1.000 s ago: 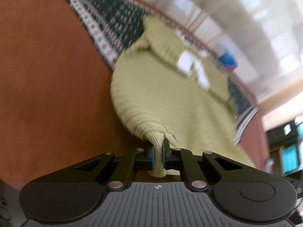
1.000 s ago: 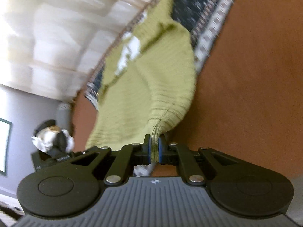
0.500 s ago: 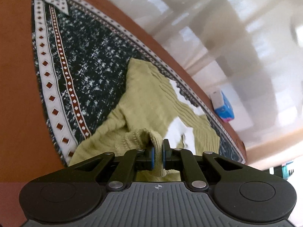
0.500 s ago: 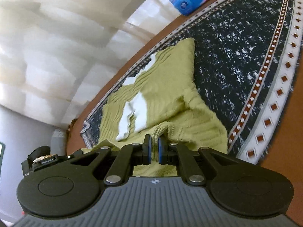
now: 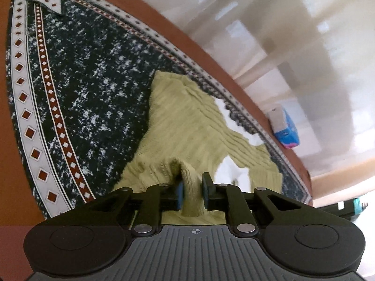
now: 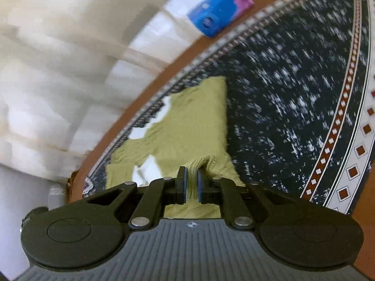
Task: Fold clothes
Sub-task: 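Lower the folded hem onto the sweater and open both tools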
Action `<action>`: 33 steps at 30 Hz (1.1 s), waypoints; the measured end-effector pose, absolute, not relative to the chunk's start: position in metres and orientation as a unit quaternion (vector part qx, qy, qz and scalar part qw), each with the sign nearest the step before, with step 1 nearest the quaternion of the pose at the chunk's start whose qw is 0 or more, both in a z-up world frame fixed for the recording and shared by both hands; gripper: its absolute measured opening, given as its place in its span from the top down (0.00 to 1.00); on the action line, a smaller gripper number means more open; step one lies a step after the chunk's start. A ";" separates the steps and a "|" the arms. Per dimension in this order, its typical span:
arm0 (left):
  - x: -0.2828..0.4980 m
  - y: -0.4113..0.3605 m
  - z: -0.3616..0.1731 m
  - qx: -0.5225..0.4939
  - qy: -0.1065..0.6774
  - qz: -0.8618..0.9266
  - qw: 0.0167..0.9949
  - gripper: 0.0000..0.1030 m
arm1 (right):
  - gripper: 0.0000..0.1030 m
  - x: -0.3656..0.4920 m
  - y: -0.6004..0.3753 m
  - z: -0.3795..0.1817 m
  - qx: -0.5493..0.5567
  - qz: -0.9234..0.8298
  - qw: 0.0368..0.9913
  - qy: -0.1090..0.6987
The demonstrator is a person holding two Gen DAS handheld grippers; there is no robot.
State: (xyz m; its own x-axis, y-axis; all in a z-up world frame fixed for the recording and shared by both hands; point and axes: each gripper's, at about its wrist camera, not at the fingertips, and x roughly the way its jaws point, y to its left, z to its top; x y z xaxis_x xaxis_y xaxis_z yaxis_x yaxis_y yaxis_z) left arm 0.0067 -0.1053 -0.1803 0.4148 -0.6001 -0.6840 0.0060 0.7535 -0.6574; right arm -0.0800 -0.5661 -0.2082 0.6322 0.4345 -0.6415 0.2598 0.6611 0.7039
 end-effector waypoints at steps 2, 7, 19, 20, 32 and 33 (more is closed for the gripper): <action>0.009 -0.103 -0.181 -0.297 0.505 -0.189 0.788 0.64 | 0.83 -0.079 -0.566 -0.210 0.411 0.048 0.804 0.426; 0.011 -0.088 -0.175 -0.309 0.485 -0.171 0.800 0.48 | 0.60 -0.087 -0.569 -0.197 0.418 0.036 0.821 0.387; -0.034 -0.067 -0.169 -0.188 0.489 -0.165 0.836 0.38 | 0.53 -0.117 -0.550 -0.168 0.189 0.050 0.875 0.442; -0.041 -0.066 -0.171 -0.174 0.493 -0.166 0.836 0.38 | 0.53 -0.122 -0.545 -0.171 0.167 0.056 0.875 0.451; -0.057 -0.079 -0.187 -0.143 0.506 -0.142 0.839 0.94 | 0.89 -0.127 -0.541 -0.204 0.163 0.103 0.843 0.502; -0.057 -0.079 -0.185 -0.139 0.506 -0.141 0.840 0.95 | 0.91 -0.125 -0.543 -0.203 0.176 0.108 0.839 0.503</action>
State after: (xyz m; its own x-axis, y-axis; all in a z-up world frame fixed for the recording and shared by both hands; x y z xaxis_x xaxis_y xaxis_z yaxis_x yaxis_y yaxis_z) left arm -0.0566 -0.0793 -0.1848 0.4483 -0.3779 -0.8101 0.0968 0.9214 -0.3763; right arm -0.1247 -0.5434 -0.2035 0.4710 0.3583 -0.8061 -0.0034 0.9145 0.4045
